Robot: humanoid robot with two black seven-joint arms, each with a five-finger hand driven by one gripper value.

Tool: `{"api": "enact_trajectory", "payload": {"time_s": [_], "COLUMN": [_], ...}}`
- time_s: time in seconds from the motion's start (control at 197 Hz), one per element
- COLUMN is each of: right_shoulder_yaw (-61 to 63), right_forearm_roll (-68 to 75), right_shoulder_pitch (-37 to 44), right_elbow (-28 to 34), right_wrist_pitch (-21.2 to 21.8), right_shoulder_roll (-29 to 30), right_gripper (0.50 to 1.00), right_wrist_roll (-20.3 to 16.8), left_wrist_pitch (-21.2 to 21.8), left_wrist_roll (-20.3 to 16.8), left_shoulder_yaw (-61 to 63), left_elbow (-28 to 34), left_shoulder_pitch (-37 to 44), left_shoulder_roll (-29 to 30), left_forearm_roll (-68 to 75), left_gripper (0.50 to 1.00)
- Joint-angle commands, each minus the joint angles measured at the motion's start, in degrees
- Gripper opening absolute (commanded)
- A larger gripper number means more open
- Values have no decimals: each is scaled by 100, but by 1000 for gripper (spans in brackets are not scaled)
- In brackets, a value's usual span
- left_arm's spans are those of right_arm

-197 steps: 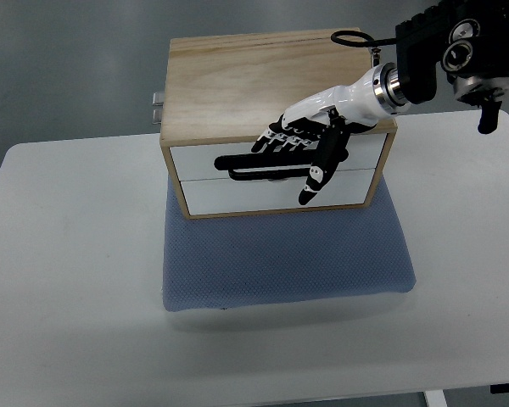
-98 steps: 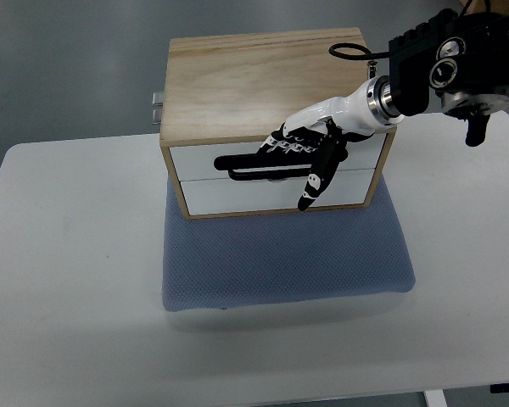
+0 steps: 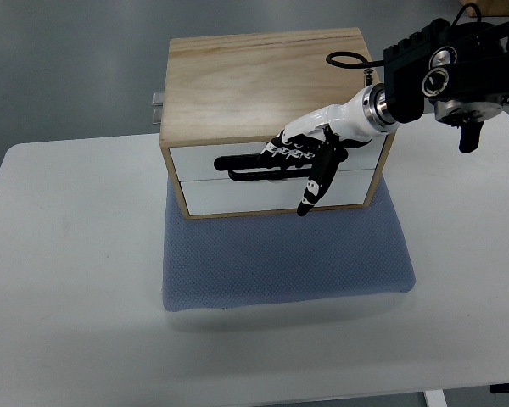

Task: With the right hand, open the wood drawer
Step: 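Hook the right hand fingers around the upper drawer's black handle, then pull the upper drawer toward the robot with the right hand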

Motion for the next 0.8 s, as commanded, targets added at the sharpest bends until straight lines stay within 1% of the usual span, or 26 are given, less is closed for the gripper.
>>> {"api": "enact_trajectory", "payload": {"time_s": [0.0, 0.163, 0.336, 0.793], "right_shoulder_yaw": [0, 0, 0, 0], "right_forearm_roll": [-9, -9, -18, -27], "right_shoulder_pitch": [0, 0, 0, 35], "right_elbow": [1, 10, 10, 19], "right_wrist_pitch": [51, 130, 455, 1001], "right_shoulder_roll": [4, -4, -22, -66], "right_gripper": [942, 944, 944, 944], "right_wrist_roll": [-1, -27, -27, -18], "left_wrist_pitch": [0, 0, 0, 0], "left_wrist_roll": [0, 0, 0, 0], "left_shoulder_yaw": [9, 0, 0, 0], "left_elbow": [0, 0, 0, 0], "left_shoulder_pitch": [0, 0, 0, 0], "left_shoulder_roll": [0, 0, 0, 0], "left_forearm_roll": [0, 0, 0, 0], "left_gripper": [1000, 1000, 1000, 1000]}}
